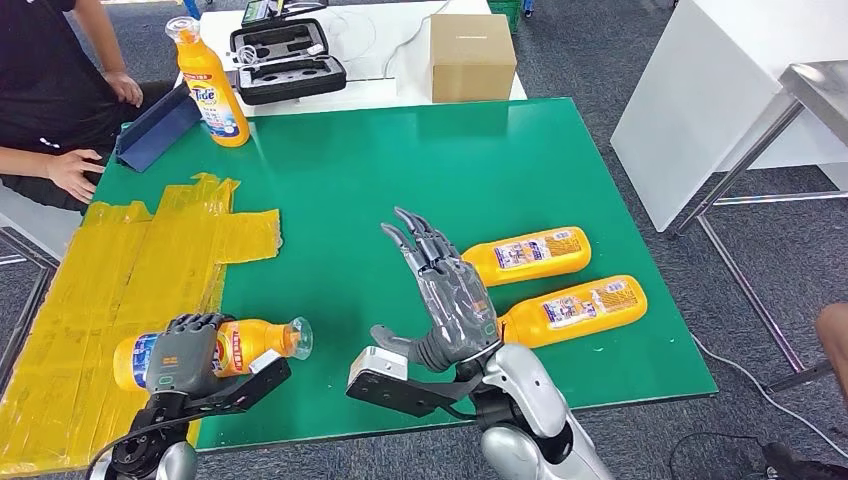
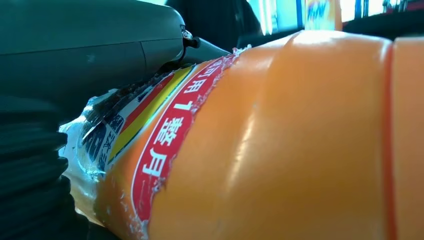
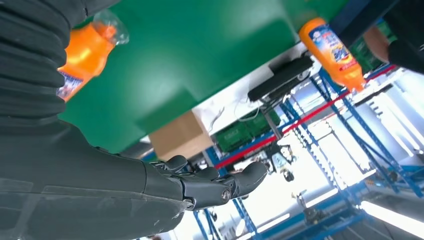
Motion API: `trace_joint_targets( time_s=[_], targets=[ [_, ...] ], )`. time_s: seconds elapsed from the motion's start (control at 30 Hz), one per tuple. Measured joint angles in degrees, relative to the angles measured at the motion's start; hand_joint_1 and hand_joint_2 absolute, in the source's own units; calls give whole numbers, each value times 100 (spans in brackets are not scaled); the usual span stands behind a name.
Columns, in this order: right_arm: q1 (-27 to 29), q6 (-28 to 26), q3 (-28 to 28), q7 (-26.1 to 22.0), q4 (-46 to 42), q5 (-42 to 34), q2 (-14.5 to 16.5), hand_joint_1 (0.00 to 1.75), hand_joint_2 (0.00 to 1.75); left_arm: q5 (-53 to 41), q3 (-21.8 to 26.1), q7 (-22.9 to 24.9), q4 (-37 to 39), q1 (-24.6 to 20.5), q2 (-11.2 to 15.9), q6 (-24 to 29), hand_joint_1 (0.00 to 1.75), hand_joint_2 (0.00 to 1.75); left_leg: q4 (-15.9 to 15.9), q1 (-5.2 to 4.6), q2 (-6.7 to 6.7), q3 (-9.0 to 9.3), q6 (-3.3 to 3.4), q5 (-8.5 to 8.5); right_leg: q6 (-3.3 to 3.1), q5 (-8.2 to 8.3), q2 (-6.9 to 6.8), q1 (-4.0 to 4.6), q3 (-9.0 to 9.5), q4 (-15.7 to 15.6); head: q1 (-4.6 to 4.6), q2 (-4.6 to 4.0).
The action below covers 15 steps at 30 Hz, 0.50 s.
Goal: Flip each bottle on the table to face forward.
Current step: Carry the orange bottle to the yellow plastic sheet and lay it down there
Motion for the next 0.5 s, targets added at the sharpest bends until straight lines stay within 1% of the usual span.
trace_joint_targets(
  time_s=[0.1,0.13,0.17,0.23,0.27,0.3,0.4,0.5],
  targets=[
    [112,19,3,52,-205,140,-2,0,175,42,2,-8,280,-43,46,7,175,175,0,0,2,-1,0,0,0,0,0,0,-1,0,-1,0],
    [135,20,3,59,-255,166,-5,0,175,71,2,-21,343,-60,56,16,153,175,0,0,2,0,0,0,0,0,0,0,-1,0,-1,0],
    [154,20,3,63,-302,194,-10,0,175,102,3,-38,394,-80,63,25,109,175,0,0,2,0,0,-1,0,0,0,0,-1,0,-1,0],
    [187,39,0,68,-396,256,-39,0,175,149,8,-67,495,-125,82,43,22,87,0,0,1,0,0,-1,0,0,0,0,0,0,-2,0],
    [202,67,-5,71,-441,277,-65,0,175,162,13,-74,555,-152,97,41,0,44,-1,0,1,1,0,-1,0,0,0,0,1,0,-2,0],
    [216,102,-12,72,-482,289,-96,0,175,183,20,-76,619,-179,114,31,0,0,-1,0,1,2,0,-1,0,0,0,1,1,0,-2,0],
    [276,203,-71,67,-574,313,-215,0,175,362,97,-120,835,-296,159,-22,0,0,-1,0,-2,6,0,0,0,0,-1,1,8,0,-1,0],
    [363,255,-153,50,-622,334,-372,0,175,454,194,-203,1003,-367,208,42,0,0,-1,0,-2,11,0,0,0,0,-1,0,13,0,-1,0]
  ],
)
